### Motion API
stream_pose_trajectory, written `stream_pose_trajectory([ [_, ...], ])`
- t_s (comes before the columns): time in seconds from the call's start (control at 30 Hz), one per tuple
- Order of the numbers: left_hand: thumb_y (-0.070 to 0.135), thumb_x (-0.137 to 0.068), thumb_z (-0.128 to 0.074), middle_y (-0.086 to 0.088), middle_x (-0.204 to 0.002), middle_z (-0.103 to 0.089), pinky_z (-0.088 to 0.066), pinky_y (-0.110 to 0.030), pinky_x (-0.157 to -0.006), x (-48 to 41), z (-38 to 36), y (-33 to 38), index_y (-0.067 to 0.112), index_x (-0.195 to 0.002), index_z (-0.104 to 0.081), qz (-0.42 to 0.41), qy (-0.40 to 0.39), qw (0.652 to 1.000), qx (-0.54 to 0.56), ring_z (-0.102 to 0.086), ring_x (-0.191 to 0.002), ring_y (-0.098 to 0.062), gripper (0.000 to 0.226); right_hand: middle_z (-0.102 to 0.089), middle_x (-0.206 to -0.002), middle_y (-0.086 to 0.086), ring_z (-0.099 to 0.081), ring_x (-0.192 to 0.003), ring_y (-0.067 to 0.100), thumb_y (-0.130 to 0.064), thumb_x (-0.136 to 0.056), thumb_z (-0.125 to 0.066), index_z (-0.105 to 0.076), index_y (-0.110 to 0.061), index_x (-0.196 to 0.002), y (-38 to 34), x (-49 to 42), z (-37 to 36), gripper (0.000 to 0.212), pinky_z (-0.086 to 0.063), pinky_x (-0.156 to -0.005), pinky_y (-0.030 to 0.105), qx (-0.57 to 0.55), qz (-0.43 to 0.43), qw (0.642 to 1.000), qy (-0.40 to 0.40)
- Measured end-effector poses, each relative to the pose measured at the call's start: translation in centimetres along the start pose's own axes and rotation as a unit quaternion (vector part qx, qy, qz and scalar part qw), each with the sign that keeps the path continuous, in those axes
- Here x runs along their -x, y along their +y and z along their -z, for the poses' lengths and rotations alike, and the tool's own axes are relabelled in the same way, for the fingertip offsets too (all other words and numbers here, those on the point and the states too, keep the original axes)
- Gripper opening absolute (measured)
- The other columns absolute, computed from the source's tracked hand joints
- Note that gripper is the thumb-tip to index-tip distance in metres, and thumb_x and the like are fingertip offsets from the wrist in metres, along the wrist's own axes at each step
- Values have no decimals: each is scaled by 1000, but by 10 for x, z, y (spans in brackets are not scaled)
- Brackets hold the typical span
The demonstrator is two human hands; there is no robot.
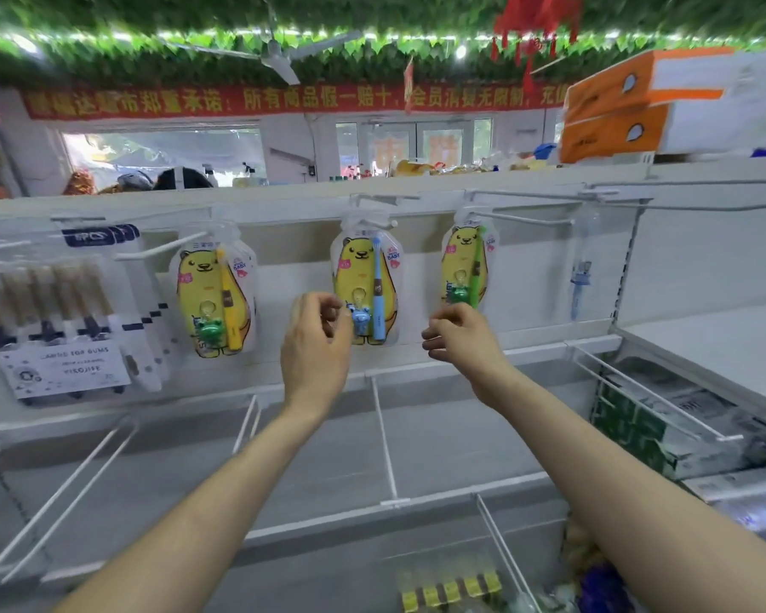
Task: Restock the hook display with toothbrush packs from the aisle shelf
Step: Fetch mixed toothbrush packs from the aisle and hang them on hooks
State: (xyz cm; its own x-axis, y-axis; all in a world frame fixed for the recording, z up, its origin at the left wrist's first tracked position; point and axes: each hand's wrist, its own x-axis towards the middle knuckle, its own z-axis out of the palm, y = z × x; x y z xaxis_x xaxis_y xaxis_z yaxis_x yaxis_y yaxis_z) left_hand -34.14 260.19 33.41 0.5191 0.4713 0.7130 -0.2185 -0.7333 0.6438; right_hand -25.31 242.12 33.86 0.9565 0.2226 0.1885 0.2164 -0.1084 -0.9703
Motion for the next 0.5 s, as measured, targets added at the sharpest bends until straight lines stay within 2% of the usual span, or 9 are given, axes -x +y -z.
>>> stream_pose_trajectory([
  [0.07,22,-101,-62,6,-102,-57,-53,-36,-70,19,-6,16,22,-107,-58,-62,-16,998,-22,-58,-84,-10,8,-73,-102,12,-72,-100,34,-12,-102,-53,-61,-18,-105,4,14,15,10,-63,-90,47,34,13,999,-5],
  [0.17,22,-100,-62,7,-104,-56,-53,-37,-70,46,-30,50,22,-110,-60,-144,-69,986,-48,-58,-87,-14,10,-73,-100,3,-72,-96,28,-18,-97,-59,-64,-22,-103,10,37,54,9,-60,-90,48,104,60,993,-6],
  [0.23,25,-98,-62,6,-109,-57,-54,-41,-76,63,-58,79,22,-115,-62,-166,-116,977,-64,-58,-95,-16,17,-71,-107,1,-68,-99,23,-20,-97,-60,-63,-19,-110,10,54,91,13,-56,-90,43,187,99,977,-2],
  [0.3,31,-96,-64,3,-123,-57,-52,-42,-86,81,-90,113,21,-126,-61,-178,-169,965,-97,-55,-111,-20,32,-67,-116,3,-64,-106,21,-21,-99,-60,-60,-16,-121,11,70,137,23,-52,-93,40,273,137,952,1],
  [0.37,37,-94,-67,-1,-133,-54,-48,-42,-96,101,-122,149,20,-135,-57,-193,-206,951,-126,-50,-122,-23,45,-62,-125,6,-60,-115,24,-23,-99,-60,-55,-16,-130,16,85,187,32,-50,-98,44,347,159,924,12],
  [0.5,44,-91,-66,-6,-141,-51,-45,-47,-104,147,-183,220,19,-142,-53,-201,-241,941,-131,-49,-126,-30,57,-54,-132,15,-53,-120,36,-24,-99,-58,-50,-12,-135,33,122,290,39,-48,-98,49,447,156,879,59],
])
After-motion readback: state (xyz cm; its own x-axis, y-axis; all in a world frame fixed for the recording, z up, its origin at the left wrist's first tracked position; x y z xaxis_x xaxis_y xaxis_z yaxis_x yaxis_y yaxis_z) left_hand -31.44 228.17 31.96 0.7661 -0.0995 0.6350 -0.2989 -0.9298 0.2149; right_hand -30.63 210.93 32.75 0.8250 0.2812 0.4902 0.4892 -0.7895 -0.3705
